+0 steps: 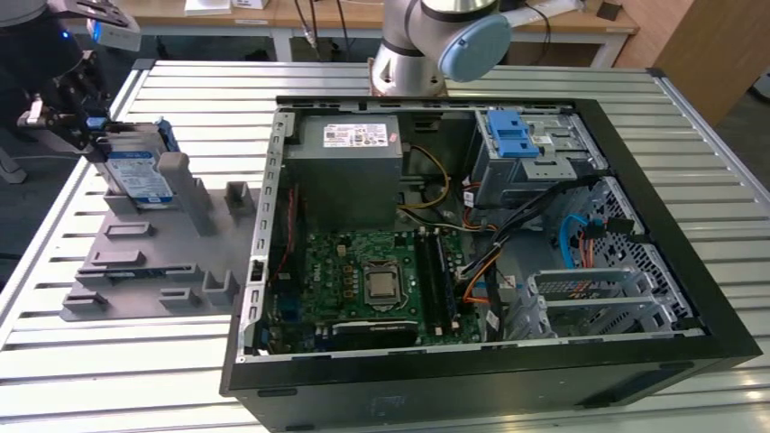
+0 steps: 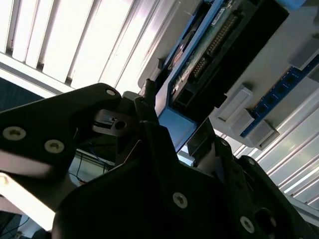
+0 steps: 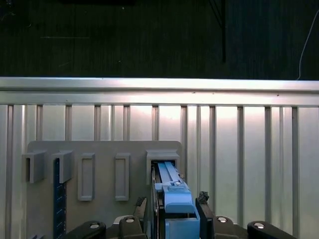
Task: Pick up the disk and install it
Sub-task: 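Pick up the disk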
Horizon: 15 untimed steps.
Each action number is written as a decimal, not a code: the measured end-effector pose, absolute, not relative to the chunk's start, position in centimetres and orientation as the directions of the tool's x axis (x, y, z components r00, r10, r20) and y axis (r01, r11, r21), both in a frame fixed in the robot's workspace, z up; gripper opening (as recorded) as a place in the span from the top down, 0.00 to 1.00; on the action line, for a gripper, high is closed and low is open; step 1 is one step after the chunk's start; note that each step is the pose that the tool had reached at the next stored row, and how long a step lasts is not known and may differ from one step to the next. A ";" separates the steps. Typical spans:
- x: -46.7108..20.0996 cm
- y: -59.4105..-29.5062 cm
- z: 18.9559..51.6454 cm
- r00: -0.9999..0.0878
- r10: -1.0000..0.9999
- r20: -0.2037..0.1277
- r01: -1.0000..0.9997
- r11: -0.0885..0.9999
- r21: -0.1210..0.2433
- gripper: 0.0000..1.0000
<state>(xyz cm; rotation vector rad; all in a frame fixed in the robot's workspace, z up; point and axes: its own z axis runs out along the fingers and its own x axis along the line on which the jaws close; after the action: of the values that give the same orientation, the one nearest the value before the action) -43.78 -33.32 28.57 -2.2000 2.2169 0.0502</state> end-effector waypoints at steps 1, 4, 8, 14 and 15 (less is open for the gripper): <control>-43.8 -33.3 28.6 -0.008 -0.999 -0.035 -1.000 0.007 0.010 0.49; -43.8 -33.3 28.6 -0.008 -0.999 -0.035 -1.000 0.007 0.010 0.57; -43.8 -33.3 28.6 -0.008 -0.999 -0.036 -1.000 0.007 0.010 0.63; -43.8 -33.3 28.8 -0.008 -0.999 -0.035 -1.000 0.007 0.010 0.63; -43.8 -33.3 28.8 -0.008 -0.999 -0.035 -1.000 0.007 0.010 0.63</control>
<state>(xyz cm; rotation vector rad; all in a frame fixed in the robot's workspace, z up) -43.78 -33.31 28.83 -2.2000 2.2169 0.0496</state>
